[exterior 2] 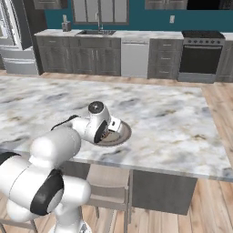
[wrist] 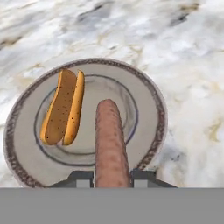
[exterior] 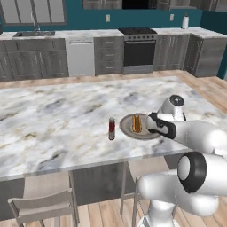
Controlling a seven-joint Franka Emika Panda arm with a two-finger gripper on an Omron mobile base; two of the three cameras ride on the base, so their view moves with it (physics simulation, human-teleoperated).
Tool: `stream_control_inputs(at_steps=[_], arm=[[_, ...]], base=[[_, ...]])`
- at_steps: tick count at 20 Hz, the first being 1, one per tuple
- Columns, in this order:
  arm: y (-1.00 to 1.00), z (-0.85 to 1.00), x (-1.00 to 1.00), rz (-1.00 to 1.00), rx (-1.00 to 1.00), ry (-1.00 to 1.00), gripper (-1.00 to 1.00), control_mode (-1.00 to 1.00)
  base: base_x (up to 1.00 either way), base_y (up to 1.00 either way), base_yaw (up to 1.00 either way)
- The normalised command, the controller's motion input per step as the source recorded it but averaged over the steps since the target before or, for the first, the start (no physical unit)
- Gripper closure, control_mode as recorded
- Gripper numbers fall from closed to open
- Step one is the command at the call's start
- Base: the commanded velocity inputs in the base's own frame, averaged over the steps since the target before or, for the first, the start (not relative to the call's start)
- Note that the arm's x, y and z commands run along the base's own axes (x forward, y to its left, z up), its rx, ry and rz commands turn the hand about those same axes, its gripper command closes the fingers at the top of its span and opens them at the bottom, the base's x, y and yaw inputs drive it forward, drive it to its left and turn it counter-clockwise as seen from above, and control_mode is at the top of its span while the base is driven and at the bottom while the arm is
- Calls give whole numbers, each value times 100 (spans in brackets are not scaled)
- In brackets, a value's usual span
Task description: Move the hot dog bun to the plate on the dining table and place the condiment next to that plate. Then navigate to the fridge and take the sausage and place it on the plate as well.
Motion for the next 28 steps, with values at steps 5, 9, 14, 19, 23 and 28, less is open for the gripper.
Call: stream_control_inputs(at_steps=[5,9,14,19,23,28], arm=[[0,-34,64,-1,-1,0,100,-100],[0,-3,45,0,0,0,-100,-100],[-2,0,39,0,0,0,-100,-100],[-7,10,-10,0,0,-1,-100,-100],[1,94,-98,0,2,-21,-100,-100],[31,100,-100,0,0,-3,-100,-100]], base=[[0,0,0],[0,0,0],[0,0,0],[0,0,0],[0,0,0],[0,0,0]])
